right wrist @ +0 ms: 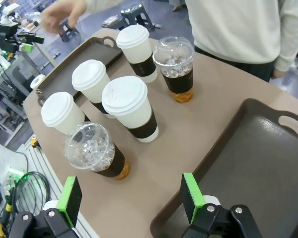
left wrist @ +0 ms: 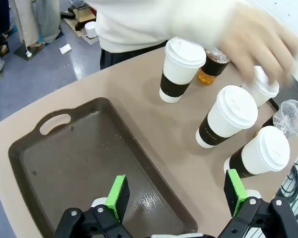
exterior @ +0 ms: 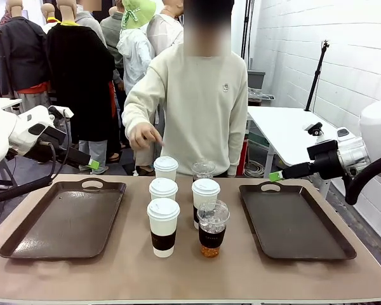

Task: Distribute the coffee onto the tray.
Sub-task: Pick up one iced Americano and place it on the right Handle tray.

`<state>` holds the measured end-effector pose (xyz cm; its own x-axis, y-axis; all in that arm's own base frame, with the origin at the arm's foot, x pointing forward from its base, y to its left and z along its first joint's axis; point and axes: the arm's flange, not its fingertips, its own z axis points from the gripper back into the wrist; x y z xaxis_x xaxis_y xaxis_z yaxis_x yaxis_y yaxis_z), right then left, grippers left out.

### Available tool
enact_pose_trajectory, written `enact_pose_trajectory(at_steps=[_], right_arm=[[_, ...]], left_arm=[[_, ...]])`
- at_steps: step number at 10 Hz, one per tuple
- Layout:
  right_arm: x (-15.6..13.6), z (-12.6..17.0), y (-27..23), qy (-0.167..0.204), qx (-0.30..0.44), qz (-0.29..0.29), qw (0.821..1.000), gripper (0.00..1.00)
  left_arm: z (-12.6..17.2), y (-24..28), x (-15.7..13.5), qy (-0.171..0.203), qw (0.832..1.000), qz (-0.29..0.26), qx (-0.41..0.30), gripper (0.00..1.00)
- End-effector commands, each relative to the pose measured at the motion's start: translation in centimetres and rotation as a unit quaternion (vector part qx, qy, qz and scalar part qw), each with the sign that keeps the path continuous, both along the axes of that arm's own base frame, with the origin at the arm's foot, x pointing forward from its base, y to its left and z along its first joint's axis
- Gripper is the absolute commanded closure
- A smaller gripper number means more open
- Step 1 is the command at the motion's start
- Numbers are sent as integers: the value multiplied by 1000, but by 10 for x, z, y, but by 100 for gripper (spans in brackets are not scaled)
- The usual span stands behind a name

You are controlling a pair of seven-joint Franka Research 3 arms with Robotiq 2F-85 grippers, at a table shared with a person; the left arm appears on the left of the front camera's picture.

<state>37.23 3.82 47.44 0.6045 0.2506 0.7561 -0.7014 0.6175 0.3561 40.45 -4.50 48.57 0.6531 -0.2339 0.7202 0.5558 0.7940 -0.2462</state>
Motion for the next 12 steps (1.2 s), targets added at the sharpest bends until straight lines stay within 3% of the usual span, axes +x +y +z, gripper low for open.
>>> enact_pose_trajectory(at_steps=[1, 6, 10, 12], right_arm=[[4, -2, -1, -8, 2, 7, 1000, 0], [-1, 0, -1, 0, -1, 0, 1000, 0], [12, -15, 1, -100, -17, 108, 989, 0], [6, -29, 0, -176, 3, 184, 967, 0]], left_arm=[[-1, 1, 1, 2, 1000, -4, -4, 0], [-1, 1, 1, 2, 1000, -4, -4, 0], [-1, 1, 1, 2, 1000, -4, -4, 0], [-1, 1, 1, 2, 1000, -4, -4, 0]])
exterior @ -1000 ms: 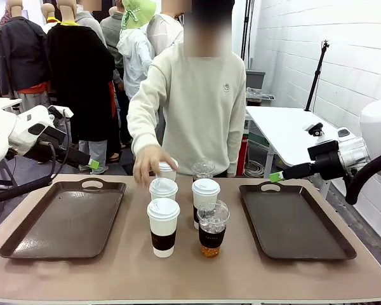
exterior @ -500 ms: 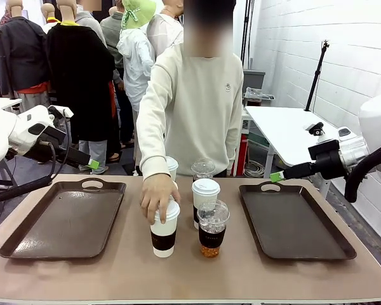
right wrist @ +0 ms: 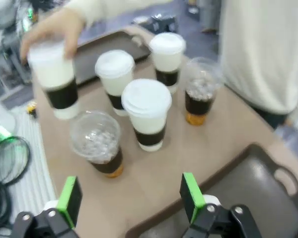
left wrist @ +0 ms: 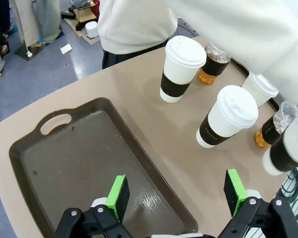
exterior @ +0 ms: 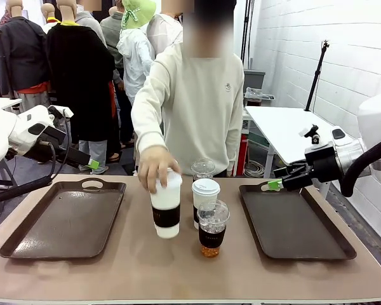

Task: Distribute the coffee onto the tray.
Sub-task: Pick up one iced Americano and place it on the right Handle tray.

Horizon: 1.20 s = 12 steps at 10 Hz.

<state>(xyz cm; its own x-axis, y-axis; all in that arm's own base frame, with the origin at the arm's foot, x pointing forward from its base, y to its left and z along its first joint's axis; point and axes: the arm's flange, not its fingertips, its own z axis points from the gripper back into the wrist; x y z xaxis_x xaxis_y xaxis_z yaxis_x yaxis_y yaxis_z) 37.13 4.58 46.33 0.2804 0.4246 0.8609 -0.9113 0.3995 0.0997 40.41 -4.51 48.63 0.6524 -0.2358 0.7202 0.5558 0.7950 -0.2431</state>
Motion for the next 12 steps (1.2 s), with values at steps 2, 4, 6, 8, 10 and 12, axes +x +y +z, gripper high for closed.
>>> enact_pose_trajectory(at_steps=[2, 4, 6, 8, 10, 12], right_arm=[[6, -33, -11, -55, 44, 95, 993, 0], [8, -42, -8, -65, 25, 110, 991, 0], [0, -36, -9, -62, 31, 106, 992, 0], [0, -36, -9, -62, 31, 106, 992, 0], [-1, -40, -12, -57, 17, 109, 992, 0], [9, -71, 1, -75, 51, 126, 988, 0]], left_arm=[[-2, 1, 1, 2, 1000, -5, -5, 0], [-2, 1, 1, 2, 1000, -5, -5, 0], [-2, 1, 1, 2, 1000, -5, -5, 0], [-2, 1, 1, 2, 1000, -5, -5, 0], [-2, 1, 1, 2, 1000, -5, -5, 0], [-2, 1, 1, 2, 1000, -5, -5, 0]])
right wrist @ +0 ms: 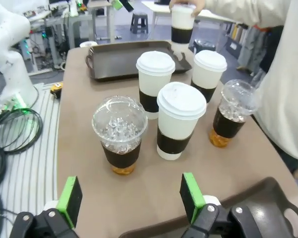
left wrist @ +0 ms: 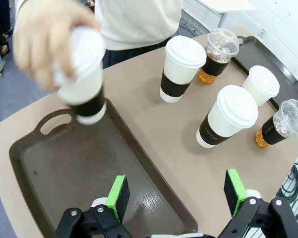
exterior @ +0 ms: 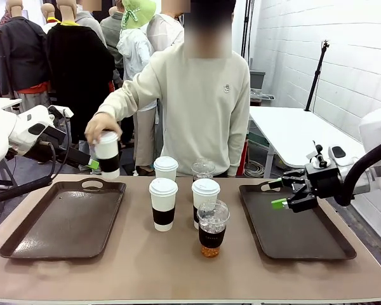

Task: Distribute the coffee onto the tray.
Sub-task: Pick up one iced Americano and place it on the right Handle tray.

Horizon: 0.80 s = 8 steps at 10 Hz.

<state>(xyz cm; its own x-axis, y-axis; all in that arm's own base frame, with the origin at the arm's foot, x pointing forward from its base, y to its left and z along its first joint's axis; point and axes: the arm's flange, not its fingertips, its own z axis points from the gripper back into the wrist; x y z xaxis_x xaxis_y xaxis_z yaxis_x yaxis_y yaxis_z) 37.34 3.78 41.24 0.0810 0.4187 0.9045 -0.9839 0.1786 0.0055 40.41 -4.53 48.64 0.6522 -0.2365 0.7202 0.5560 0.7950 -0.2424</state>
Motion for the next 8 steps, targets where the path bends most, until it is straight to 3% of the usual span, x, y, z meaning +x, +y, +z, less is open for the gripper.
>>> enact_pose_trajectory(at_steps=[1, 6, 8], right_arm=[[9, -35, 15, -18, 35, 19, 999, 0], [13, -96, 45, -33, 76, 47, 995, 0], [15, -112, 55, -20, 78, 71, 994, 0]], left_arm=[[-2, 1, 1, 2, 1000, -4, -6, 0], [-2, 1, 1, 2, 1000, -4, -6, 0], [-2, 1, 1, 2, 1000, -4, -6, 0]])
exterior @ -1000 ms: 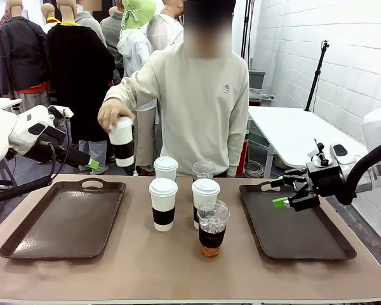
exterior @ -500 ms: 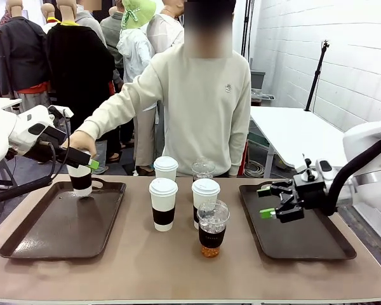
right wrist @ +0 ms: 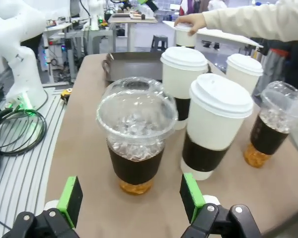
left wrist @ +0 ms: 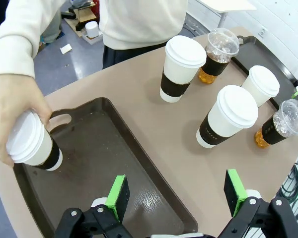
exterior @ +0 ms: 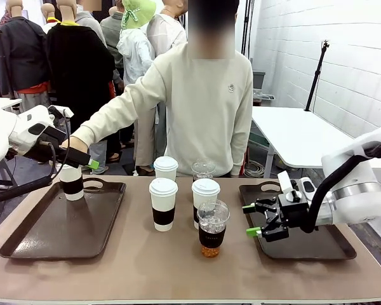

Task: Distribute the coffee onto the tray.
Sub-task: Pick up one iced Americano and place it on the right Handle tray.

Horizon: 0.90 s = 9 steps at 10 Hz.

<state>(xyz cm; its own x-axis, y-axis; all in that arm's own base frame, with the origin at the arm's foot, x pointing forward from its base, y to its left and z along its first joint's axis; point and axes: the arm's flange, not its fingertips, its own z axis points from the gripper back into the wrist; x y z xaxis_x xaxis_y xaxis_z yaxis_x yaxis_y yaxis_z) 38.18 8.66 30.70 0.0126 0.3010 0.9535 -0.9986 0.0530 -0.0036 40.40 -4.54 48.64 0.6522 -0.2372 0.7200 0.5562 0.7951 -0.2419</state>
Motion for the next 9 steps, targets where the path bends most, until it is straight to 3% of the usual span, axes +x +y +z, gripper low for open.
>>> enact_pose_trajectory(at_steps=[1, 9], right_arm=[[6, -9, 8, -8, 14, 13, 1000, 0], [7, -16, 13, 4, 11, 9, 1000, 0]], left_arm=[[-2, 1, 1, 2, 1000, -4, -6, 0], [-2, 1, 1, 2, 1000, -4, -6, 0]])
